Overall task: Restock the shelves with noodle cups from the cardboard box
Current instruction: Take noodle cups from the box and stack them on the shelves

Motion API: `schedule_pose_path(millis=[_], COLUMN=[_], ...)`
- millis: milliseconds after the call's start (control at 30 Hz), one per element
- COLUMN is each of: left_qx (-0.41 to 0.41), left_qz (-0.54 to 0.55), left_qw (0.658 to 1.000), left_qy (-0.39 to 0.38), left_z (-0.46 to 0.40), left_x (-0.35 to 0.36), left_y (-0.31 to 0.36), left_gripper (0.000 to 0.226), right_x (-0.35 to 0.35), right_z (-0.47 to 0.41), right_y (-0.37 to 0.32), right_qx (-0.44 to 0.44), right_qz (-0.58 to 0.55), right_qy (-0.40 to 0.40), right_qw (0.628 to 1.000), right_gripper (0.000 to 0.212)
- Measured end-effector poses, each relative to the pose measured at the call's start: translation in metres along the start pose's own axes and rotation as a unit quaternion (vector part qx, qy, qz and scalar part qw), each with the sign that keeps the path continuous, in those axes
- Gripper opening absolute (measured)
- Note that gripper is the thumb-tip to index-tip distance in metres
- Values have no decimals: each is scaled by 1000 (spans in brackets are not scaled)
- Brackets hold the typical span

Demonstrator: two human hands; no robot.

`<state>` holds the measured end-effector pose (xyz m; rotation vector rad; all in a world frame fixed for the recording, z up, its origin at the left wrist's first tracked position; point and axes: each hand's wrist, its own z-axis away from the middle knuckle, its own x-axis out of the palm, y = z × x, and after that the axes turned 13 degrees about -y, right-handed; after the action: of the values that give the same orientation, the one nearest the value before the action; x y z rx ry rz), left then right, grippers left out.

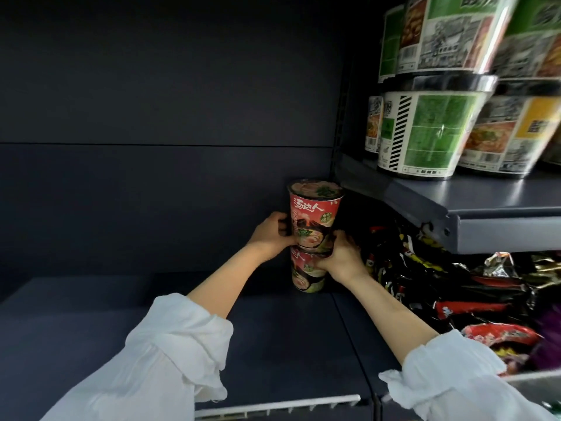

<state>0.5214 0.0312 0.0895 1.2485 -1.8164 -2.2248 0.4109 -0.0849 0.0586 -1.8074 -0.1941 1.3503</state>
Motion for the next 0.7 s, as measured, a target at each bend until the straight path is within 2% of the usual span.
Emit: schedule_pose_path(millis=[133, 200, 267, 367, 500, 700], left_qx=[-3, 16, 28, 60, 101, 140], left_qz=[-96, -148, -182, -171, -146, -162], left_qw=[995, 988, 982, 983, 983, 977], left_qy=[37, 43, 43, 44, 49, -17], left_z=[31, 57, 84, 124, 172, 212], left_x=[-3, 1, 8, 26, 61, 136], left_y=[16, 26, 33, 40, 52, 83], left_gripper=[43, 30, 25, 20, 15, 16], right_x=[-11, -15, -19, -27, -40, -71], right_z=[28, 52, 81, 130, 196, 282], right_y=[-15, -19, -24, -27, -16, 16], right_qx=[5, -2, -20, -29, -20, 19], right_qz=[-4, -15, -17, -30, -28, 11], right_qy=[16, 19, 27, 45, 74, 94], right_qw=[1000, 1000, 999, 998, 997, 995], right_gripper=[67, 53, 36, 23, 19, 21])
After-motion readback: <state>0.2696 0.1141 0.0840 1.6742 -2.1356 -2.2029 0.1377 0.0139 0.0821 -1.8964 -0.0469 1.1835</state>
